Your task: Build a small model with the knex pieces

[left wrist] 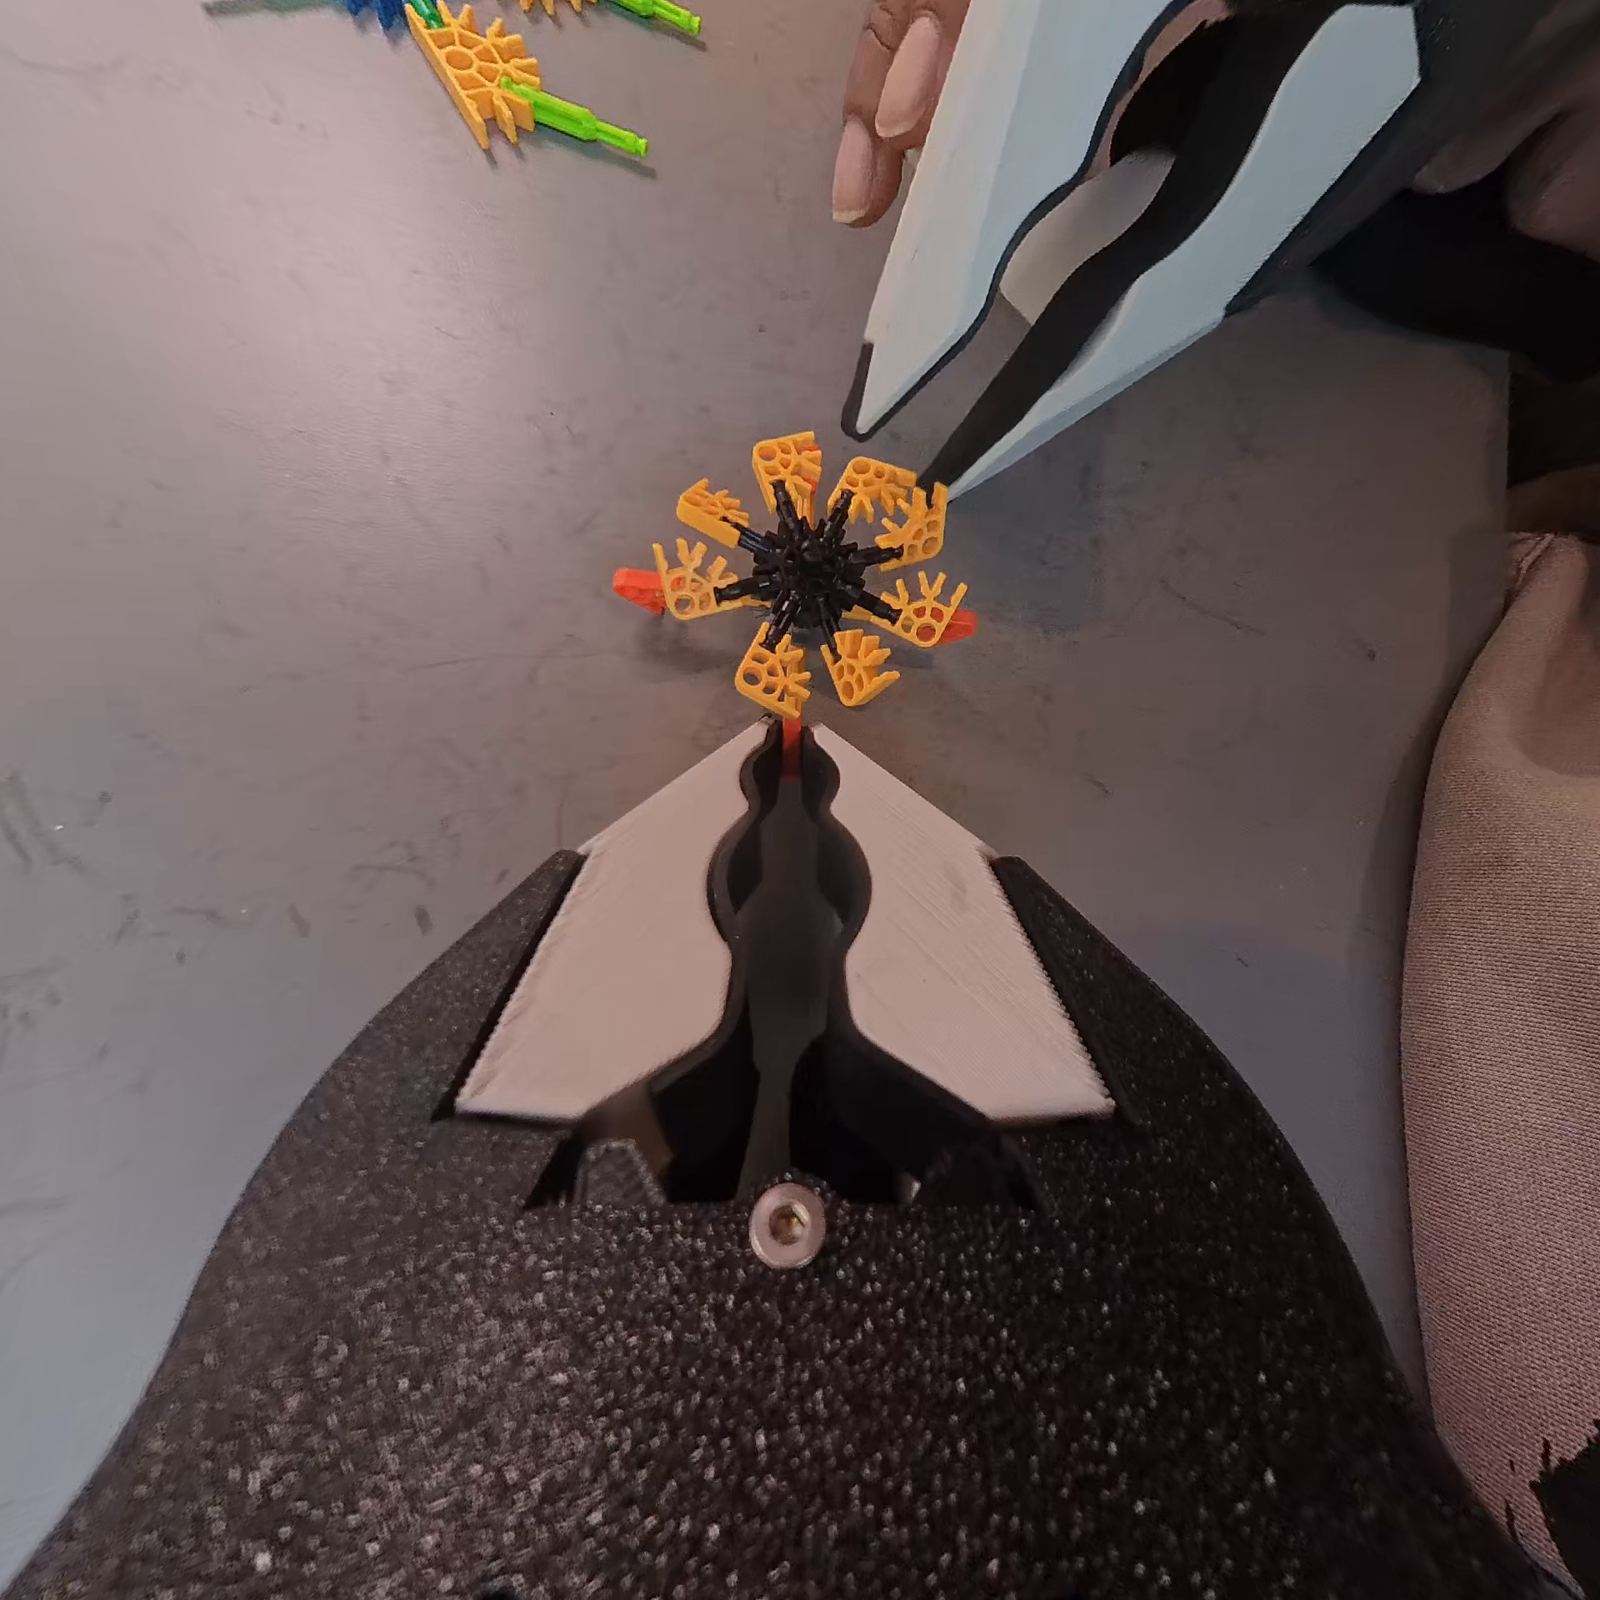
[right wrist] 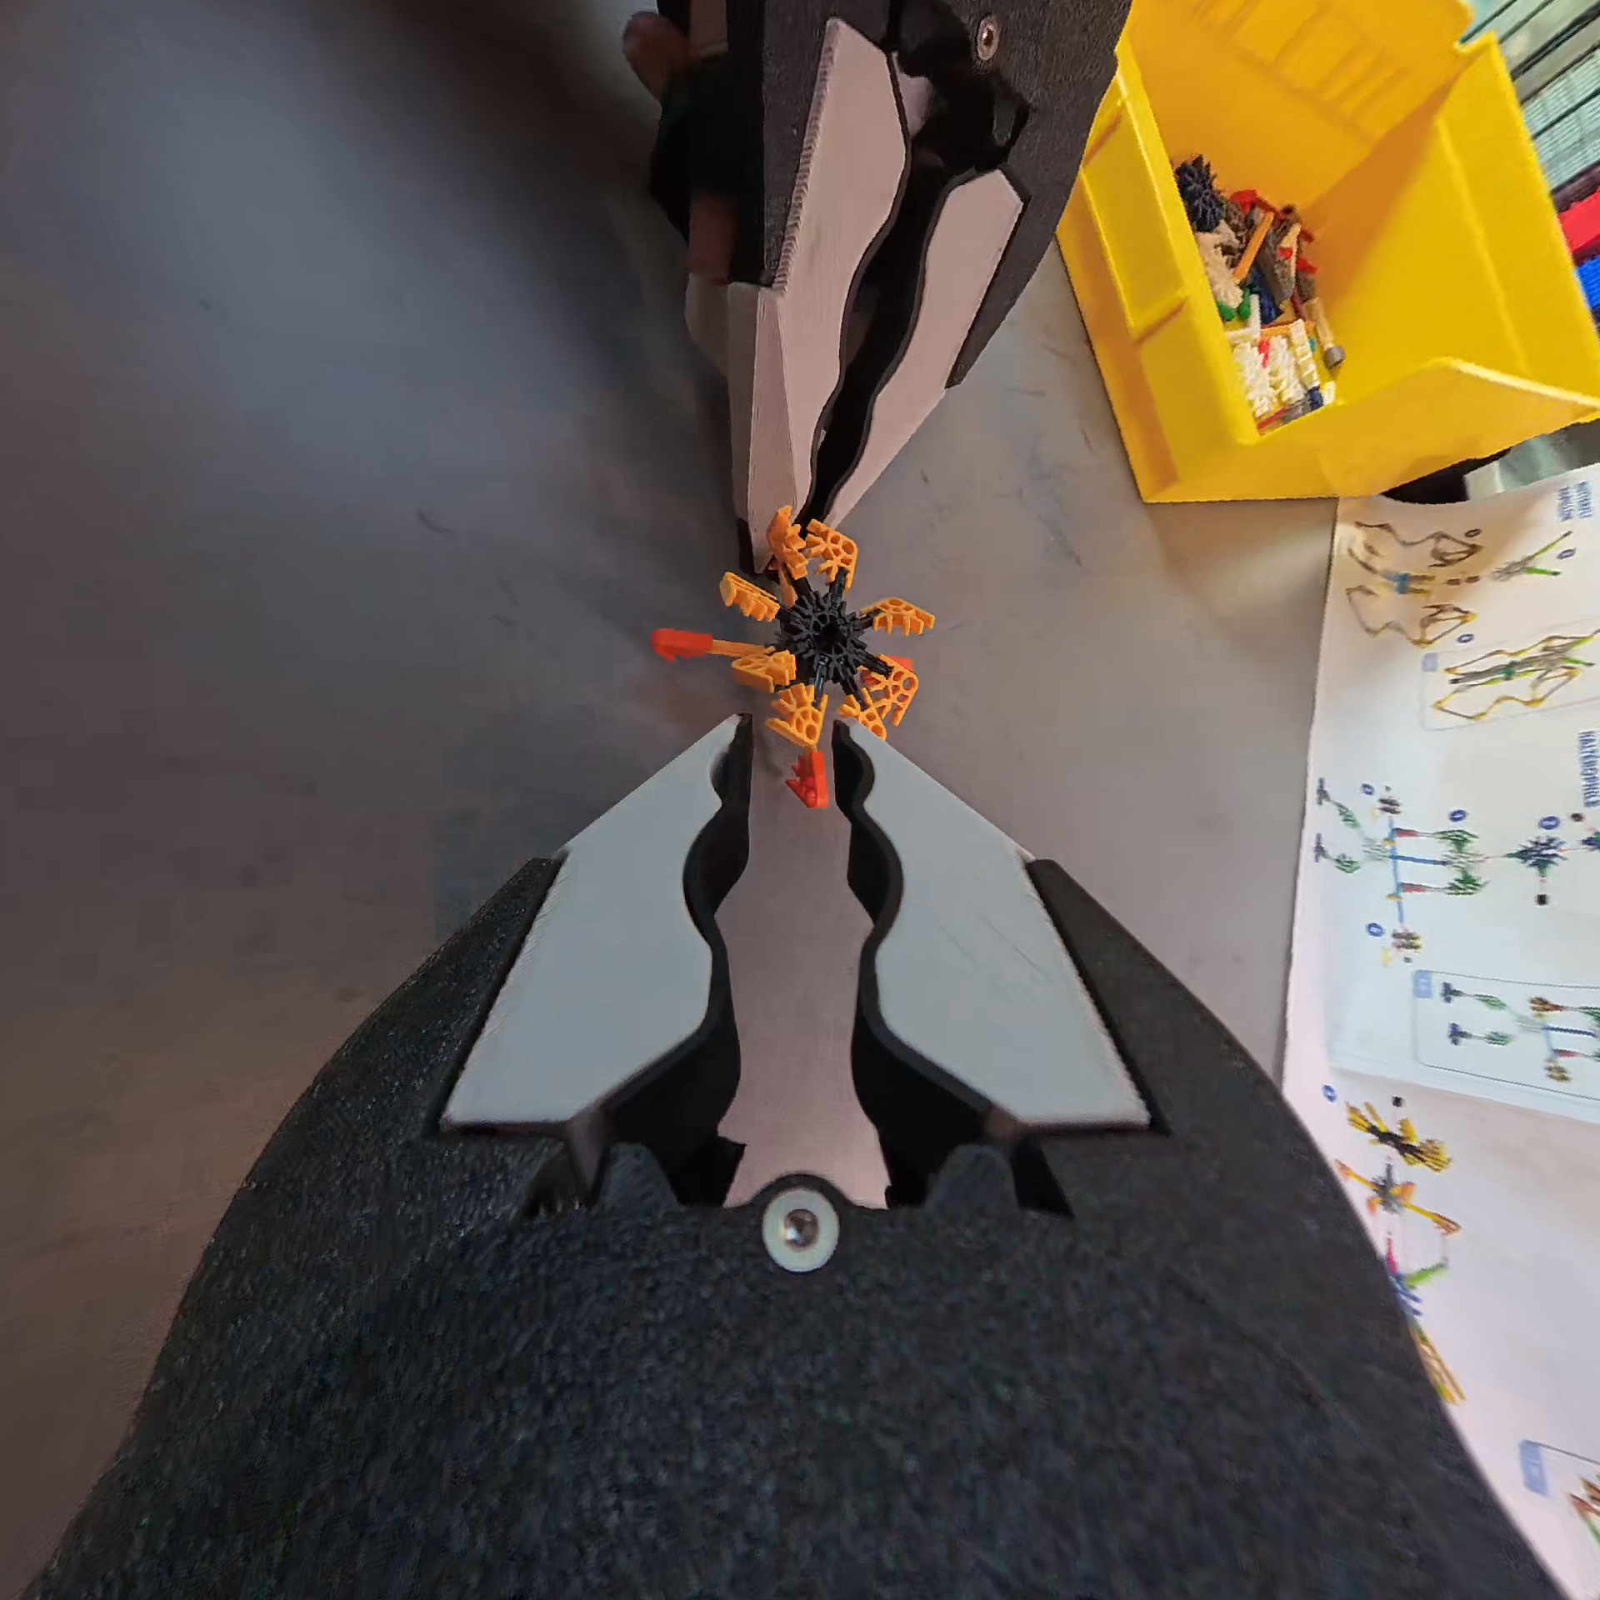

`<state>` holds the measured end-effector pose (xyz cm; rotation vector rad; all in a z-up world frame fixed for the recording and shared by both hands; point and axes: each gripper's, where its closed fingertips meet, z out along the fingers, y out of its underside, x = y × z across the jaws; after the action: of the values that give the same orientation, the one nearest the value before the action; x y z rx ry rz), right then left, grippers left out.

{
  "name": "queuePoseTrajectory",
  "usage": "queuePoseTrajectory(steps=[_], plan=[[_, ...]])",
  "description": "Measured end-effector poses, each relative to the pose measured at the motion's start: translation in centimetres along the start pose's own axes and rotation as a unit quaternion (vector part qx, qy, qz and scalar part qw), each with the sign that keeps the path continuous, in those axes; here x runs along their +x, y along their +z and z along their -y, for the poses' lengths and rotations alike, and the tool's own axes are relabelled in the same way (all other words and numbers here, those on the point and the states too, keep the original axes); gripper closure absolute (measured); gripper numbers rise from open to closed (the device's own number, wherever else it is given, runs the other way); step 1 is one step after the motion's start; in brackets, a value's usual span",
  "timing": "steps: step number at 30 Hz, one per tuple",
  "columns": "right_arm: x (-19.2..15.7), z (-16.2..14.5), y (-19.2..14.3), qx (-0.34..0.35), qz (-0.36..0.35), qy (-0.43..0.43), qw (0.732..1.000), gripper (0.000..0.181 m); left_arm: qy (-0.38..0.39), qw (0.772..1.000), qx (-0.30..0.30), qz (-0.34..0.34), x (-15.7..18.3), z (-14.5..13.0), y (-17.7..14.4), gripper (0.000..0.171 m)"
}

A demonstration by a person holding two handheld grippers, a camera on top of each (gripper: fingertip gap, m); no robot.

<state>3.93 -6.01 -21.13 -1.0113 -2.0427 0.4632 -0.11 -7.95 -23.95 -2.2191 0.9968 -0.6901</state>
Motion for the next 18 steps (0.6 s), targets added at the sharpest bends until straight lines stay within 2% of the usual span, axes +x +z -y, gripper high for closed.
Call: queuePoseTrajectory(steps=[5, 8, 13, 18], plan=[[-0.1, -0.6, 0.7, -0.014, -0.016, -0.042, 0.999, 0.172, 0.003, 1.0, -0.002, 0.003, 0.0, 0.0, 0.0, 0.168], [-0.1, -0.2, 0.6, 0.002, -0.009, -0.019, 1.0, 0.176, 0.004, 1.0, -0.002, 0.007, -0.1, -0.1, 0.0, 0.168], [0.7, 0.3, 0.4, 0.037, 0.017, 0.118, 0.992, 0.178, 0.012, 1.0, 0.004, 0.024, -0.4, 0.2, 0.0, 0.168], [1.4, 0.1, 0.4, 0.064, 0.074, 0.315, 0.944, 0.178, 0.03, 0.997, 0.028, 0.072, -1.5, 1.1, -0.2, 0.168]])
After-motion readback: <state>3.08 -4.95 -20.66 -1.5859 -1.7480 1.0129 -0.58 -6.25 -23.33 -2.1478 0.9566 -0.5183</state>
